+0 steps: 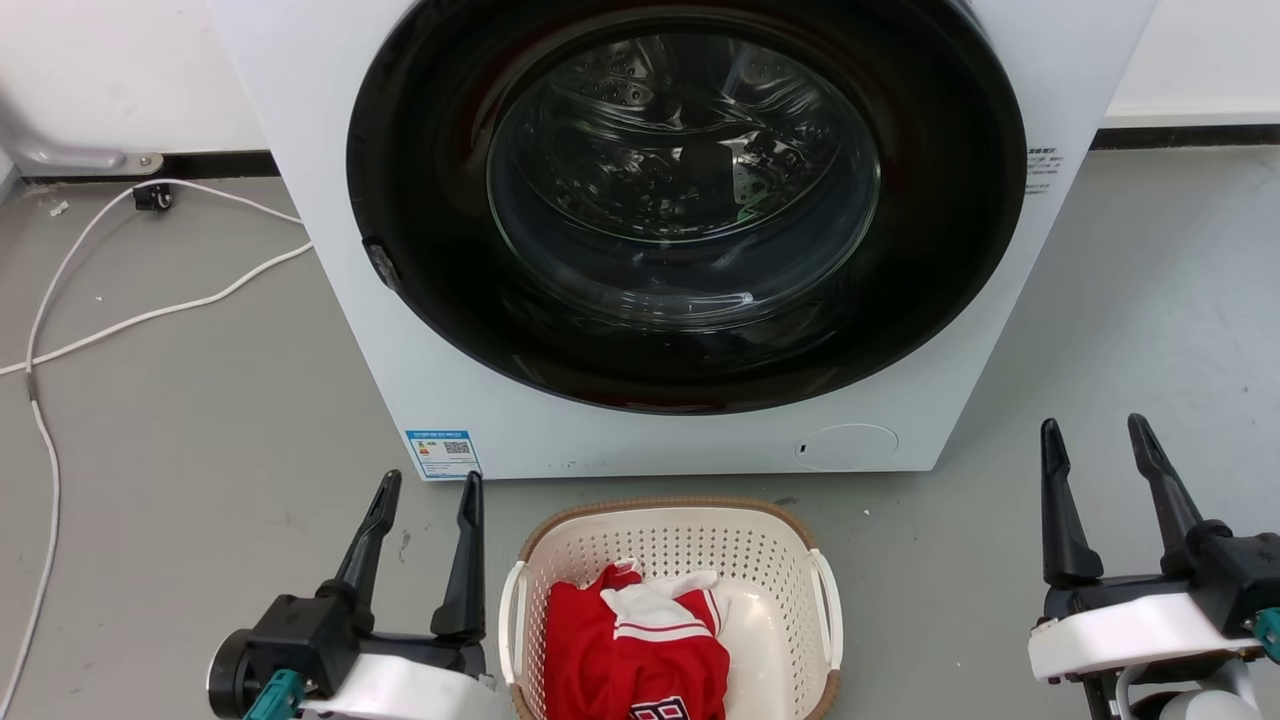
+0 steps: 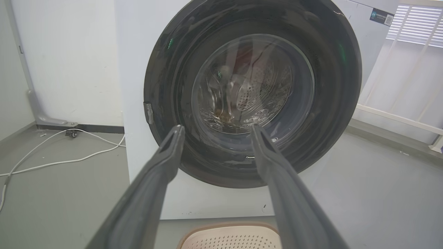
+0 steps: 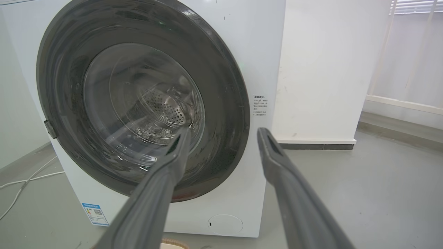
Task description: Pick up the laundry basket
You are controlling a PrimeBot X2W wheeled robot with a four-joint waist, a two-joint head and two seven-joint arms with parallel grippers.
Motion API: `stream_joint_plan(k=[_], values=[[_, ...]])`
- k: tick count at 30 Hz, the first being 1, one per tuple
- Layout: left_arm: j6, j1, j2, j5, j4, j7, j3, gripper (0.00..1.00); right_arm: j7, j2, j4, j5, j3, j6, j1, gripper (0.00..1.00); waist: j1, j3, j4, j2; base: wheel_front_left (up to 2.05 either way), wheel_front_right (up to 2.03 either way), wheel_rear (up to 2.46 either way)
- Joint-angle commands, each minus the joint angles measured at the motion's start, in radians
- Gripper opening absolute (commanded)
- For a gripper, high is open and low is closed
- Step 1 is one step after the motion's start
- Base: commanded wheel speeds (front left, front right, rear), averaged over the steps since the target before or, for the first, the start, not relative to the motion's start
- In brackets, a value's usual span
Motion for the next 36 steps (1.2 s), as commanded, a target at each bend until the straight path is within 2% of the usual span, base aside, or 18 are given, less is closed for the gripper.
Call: stream_joint_plan(k=[1, 5, 10, 15, 23, 36], values=[[-0.017, 0.009, -0.007, 0.019, 0.002, -0.009, 0.015, 1.0, -0.008, 0.0, 0.005, -0.005, -0.003, 0.0, 0.006, 1.0, 0.0, 0.0, -0.001, 0.0, 0.0, 0.0, 0.0], [-0.058, 0.017, -0.026, 0.044, 0.027, -0.017, 0.045, 1.0, -0.016, 0.0, 0.023, -0.019, -0.005, 0.0, 0.007, 1.0, 0.0, -0.002, -0.003, 0.0, 0.0, 0.0, 0.0], [-0.081, 0.027, -0.036, 0.092, 0.059, -0.026, 0.057, 1.0, -0.025, 0.0, 0.033, -0.055, -0.001, 0.0, 0.01, 1.0, 0.0, -0.005, -0.007, 0.0, 0.0, 0.0, 0.0], [-0.09, 0.029, -0.042, 0.134, 0.075, -0.034, 0.058, 1.0, -0.033, 0.0, 0.038, -0.089, 0.002, 0.0, 0.01, 1.0, 0.0, -0.007, -0.01, 0.0, 0.0, 0.0, 0.0], [-0.099, 0.024, -0.045, 0.146, 0.088, -0.032, 0.053, 1.0, -0.031, 0.0, 0.045, -0.077, 0.004, 0.0, 0.008, 1.0, 0.0, -0.01, -0.009, 0.0, 0.0, 0.0, 0.0], [-0.1, 0.029, -0.045, 0.108, 0.087, -0.032, 0.068, 1.0, -0.031, 0.0, 0.039, -0.09, 0.006, 0.0, 0.008, 1.0, 0.0, -0.005, -0.005, 0.0, 0.0, 0.0, 0.0]])
